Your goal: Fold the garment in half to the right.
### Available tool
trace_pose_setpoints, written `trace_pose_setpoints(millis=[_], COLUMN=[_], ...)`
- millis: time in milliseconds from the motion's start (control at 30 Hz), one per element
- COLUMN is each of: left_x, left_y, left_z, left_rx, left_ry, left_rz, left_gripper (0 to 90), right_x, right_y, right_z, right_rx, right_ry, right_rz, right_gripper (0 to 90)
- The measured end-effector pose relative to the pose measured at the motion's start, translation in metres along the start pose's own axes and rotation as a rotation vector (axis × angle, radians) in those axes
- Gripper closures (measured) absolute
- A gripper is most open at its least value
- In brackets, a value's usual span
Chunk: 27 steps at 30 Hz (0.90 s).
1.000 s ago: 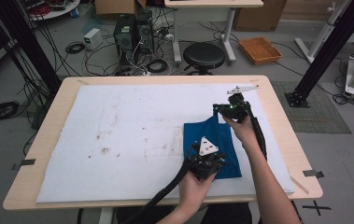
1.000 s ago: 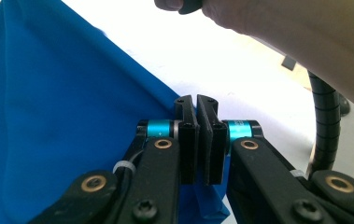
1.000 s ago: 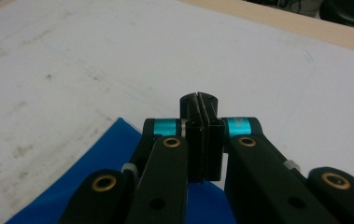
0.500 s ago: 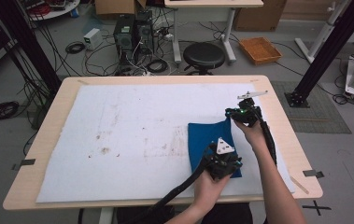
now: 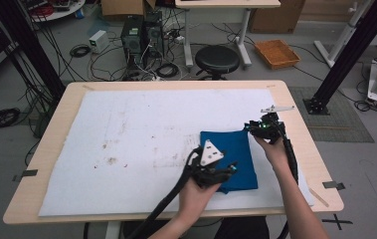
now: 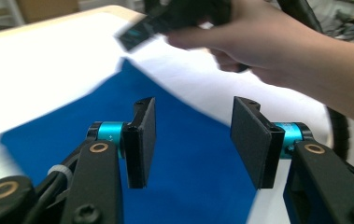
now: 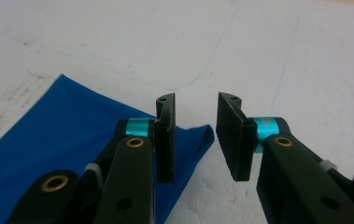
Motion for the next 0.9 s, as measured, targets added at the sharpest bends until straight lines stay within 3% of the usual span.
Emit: trace_pose_setpoints(millis=[100, 233, 433, 567, 700, 900], left_x=[0.009, 0.024, 0.044, 0.055, 0.060, 0.069], left_y=[0.020, 0.043, 0.064, 0.074, 0.082, 0.096], left_z=[-0.019, -0.039, -0.063, -0.074, -0.087, -0.114], left_rx=[-0.049, -0.091, -0.141, -0.165, -0.188, -0.234], left_ry=[0.015, 0.042, 0.072, 0.079, 0.075, 0.063], left_rz=[-0.004, -0.027, -0.043, -0.059, -0.055, -0.056], left_gripper=[49.2, 48.9, 48.9, 48.9, 48.1, 47.1], right_x=[0.007, 0.011, 0.011, 0.007, 0.009, 0.035], right_y=[-0.002, -0.006, -0.014, -0.011, -0.003, 0.011], right_z=[0.011, 0.018, 0.013, 0.007, -0.008, -0.044], right_rx=[0.007, 0.021, 0.052, 0.060, 0.051, -0.017], right_ry=[0.031, 0.035, 0.008, -0.026, -0.048, -0.101], right_rz=[0.020, 0.026, 0.050, 0.041, 0.048, 0.071], right_gripper=[71.7, 89.6, 89.5, 72.1, 61.1, 54.8])
Point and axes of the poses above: each handheld gripper's, and its own axes: z roughly forward along the jaws, x roughly out of its underside, y roughly to its left, the point moved 8 cm from there along z, roughly forward along the jaws, and after that the axes turned 11 degrees about z, right-handed, at the moved point
